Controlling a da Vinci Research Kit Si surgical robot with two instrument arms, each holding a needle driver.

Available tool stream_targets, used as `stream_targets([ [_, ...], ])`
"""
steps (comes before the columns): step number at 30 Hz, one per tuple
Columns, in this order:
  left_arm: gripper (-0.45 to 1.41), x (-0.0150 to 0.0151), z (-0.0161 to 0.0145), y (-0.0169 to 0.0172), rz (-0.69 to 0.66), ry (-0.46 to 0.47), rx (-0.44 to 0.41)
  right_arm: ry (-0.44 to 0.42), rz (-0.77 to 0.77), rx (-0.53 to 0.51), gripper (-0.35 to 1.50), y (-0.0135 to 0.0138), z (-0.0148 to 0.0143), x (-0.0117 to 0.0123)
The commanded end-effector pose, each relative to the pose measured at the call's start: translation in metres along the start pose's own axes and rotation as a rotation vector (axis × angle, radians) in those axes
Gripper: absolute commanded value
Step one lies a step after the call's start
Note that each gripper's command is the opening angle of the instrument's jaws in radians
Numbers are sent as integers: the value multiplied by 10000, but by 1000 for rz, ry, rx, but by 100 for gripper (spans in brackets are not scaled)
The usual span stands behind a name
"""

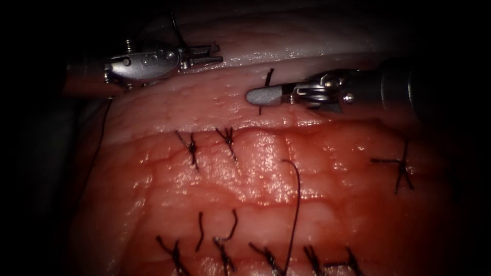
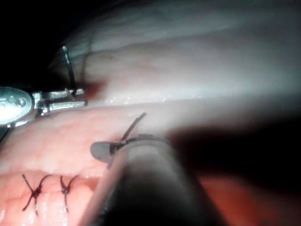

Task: Wound Closure
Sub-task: Slightly tug on short end of suture with right end-effector

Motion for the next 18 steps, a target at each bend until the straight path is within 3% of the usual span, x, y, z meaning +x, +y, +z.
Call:
stream_targets([
  [1, -45, -1, 8, -2, 1, 2, 0, -2, 0, -6, 120, 0, 15, -2],
  [5, -45, -2, 8, -1, 2, 2, 1, 5, 3, -12, 96, -2, 24, -1],
  [6, -45, -2, 7, -1, 3, 2, 0, 17, -28, -7, 31, -5, 27, 0],
  [8, -45, -2, 7, -1, 3, 2, 0, 49, -90, 19, -15, -7, 28, 2],
  [9, -45, -3, 6, -1, 4, 3, -1, 81, -111, 35, -28, -8, 28, 3],
  [12, -45, -4, 6, -2, 4, 4, -3, 178, -189, 10, -35, -7, 26, 5],
  [18, -45, -5, 6, -3, 5, 4, -3, 281, -366, 16, -35, 0, 10, 0],
])
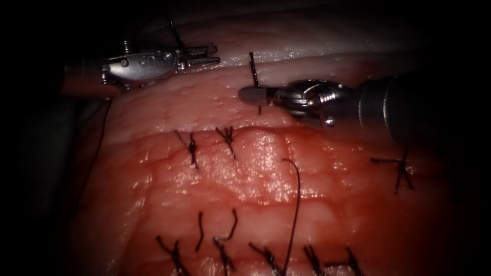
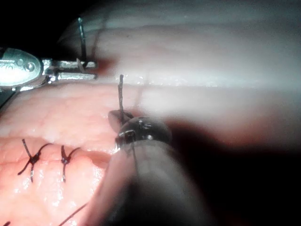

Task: Wound Closure
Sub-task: Slightly tug on short end of suture with right end-effector

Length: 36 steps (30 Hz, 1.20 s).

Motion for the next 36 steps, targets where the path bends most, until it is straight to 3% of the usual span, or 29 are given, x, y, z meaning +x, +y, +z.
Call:
stream_targets([
  [1, -45, -1, 8, -1, 2, 2, 1, 17, -41, 11, -35, 0, 1, -5],
  [10, -45, -4, 11, 1, 6, 2, 5, 104, -120, 75, -35, -10, -16, -4],
  [17, -45, -5, 13, 1, 6, 1, 8, 170, -120, 97, -35, -26, -29, 19],
  [36, -45, -3, 27, 9, 10, -14, 13, 203, -119, 108, -35, -34, -36, 28],
])
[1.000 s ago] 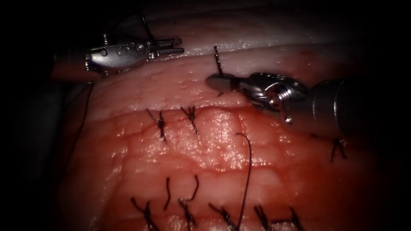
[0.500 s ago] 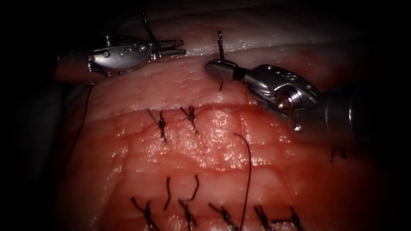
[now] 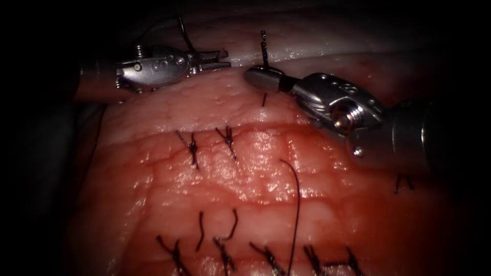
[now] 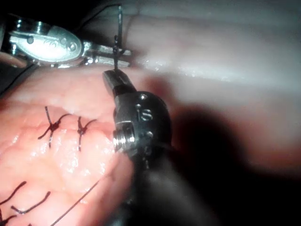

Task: Wound Closure
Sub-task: Slightly tug on short end of suture with right end-effector, then set down the needle from left driver, then wipe the off-cut of suture off of the right grasper

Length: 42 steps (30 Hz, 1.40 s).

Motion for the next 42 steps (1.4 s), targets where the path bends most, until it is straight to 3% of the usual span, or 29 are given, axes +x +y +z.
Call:
stream_targets([
  [1, -45, -1, 8, -1, 1, 3, -2, 5, 3, 4, -35, -2, 8, -1],
  [10, -45, 1, 14, 2, 7, 0, 7, 33, 6, 12, -35, -7, 5, 2],
  [12, -45, 2, 16, 2, 6, -1, 9, 43, -29, 13, 59, -6, 4, 2],
  [13, -45, 2, 17, 2, 5, -1, 10, 50, -34, 17, 93, -6, 4, 2],
  [14, -45, 2, 18, 2, 5, -1, 11, 65, -55, 20, 115, -5, 3, 3],
  [16, -45, 3, 20, 2, 4, -2, 13, 86, -81, 25, 130, -2, 1, 5],
  [17, -40, 3, 20, 2, 4, -2, 13, 95, -90, 29, 131, 1, -2, 8],
  [19, -1, 3, 21, 1, 4, -6, 18, 101, -99, 37, 131, 5, -6, 13],
  [22, 31, 3, 21, 1, 4, -28, 40, 97, -110, 26, 131, 12, -15, 22],
  [26, 71, 4, 21, 3, 2, -35, 56, 105, -119, 8, 131, 22, -30, 38],
  [29, 89, 7, 19, 3, -3, -29, 64, 111, -120, -6, 131, 27, -38, 42],
  [32, 103, 12, 16, 2, -12, -18, 73, 64, -132, -20, 131, 36, -47, 45],
  [37, 104, 24, 5, 0, -15, 3, 90, -65, -166, -42, 130, 58, -65, 44],
  [39, 104, 31, -1, -1, -21, 16, 101, -158, -113, -43, 106, 68, -75, 38],
  [42, 96, 39, -10, -1, -16, 26, 117, -329, 192, -86, 71, 81, -92, 27],
])
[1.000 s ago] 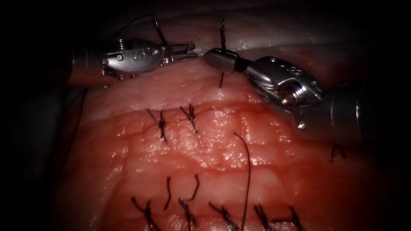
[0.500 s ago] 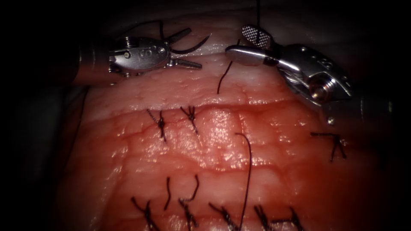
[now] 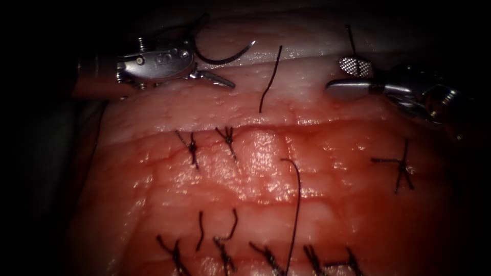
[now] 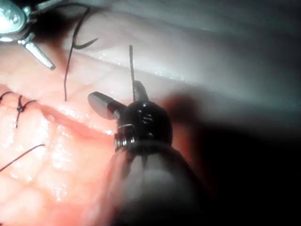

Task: Wound Closure
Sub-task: Wipe the off-cut of suture off of the right grasper

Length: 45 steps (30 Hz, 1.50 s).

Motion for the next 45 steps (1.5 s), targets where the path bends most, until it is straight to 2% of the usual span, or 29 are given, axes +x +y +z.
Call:
stream_targets([
  [1, 94, 3, 4, 0, 4, 5, 3, -69, 70, 1, 69, 9, 3, -2],
  [2, 93, 5, 2, 1, 7, 5, 5, -114, 73, 4, 73, 13, 1, -5],
  [4, 89, 9, -2, 3, 9, 3, 7, -162, -65, -1, 83, 21, 0, -7],
  [10, 84, 13, -5, 7, 13, -2, 11, -143, -649, -118, 131, 44, 14, -2],
  [13, 81, 13, -5, 8, 14, -2, 11, -173, -698, -164, 143, 56, 29, -16],
  [16, 69, 17, -8, 12, 13, 1, 8, -271, -718, -168, 136, 62, 37, -33],
  [18, 59, 21, -10, 16, 10, 7, 2, -368, -728, -153, 115, 65, 41, -43],
  [20, 52, 27, -12, 19, 18, 12, -5, -431, -868, -204, 116, 66, 47, -46],
  [21, 52, 29, -13, 20, 22, 12, -6, -447, -984, -238, 128, 64, 51, -45],
  [23, 52, 34, -15, 22, 24, 8, -5, -442, -1086, -287, 146, 59, 58, -41],
  [26, 52, 38, -17, 23, 21, 9, -8, -402, -1162, -329, 148, 50, 62, -35],
  [32, 46, 39, -19, 24, 20, 13, -11, -415, -1298, -355, 148, 32, 68, -28],
  [34, 42, 40, -19, 25, 20, 12, -11, -428, -1387, -383, 148, 26, 66, -24],
  [38, 39, 42, -20, 27, 25, 13, -12, -519, -1564, -520, 148, 10, 62, -17],
  [41, 39, 43, -20, 28, 25, 13, -11, -633, -1688, -612, 138, -3, 61, -17],
  [45, 39, 43, -20, 28, 25, 13, -11, -725, -1839, -631, 131, -17, 71, -20],
])
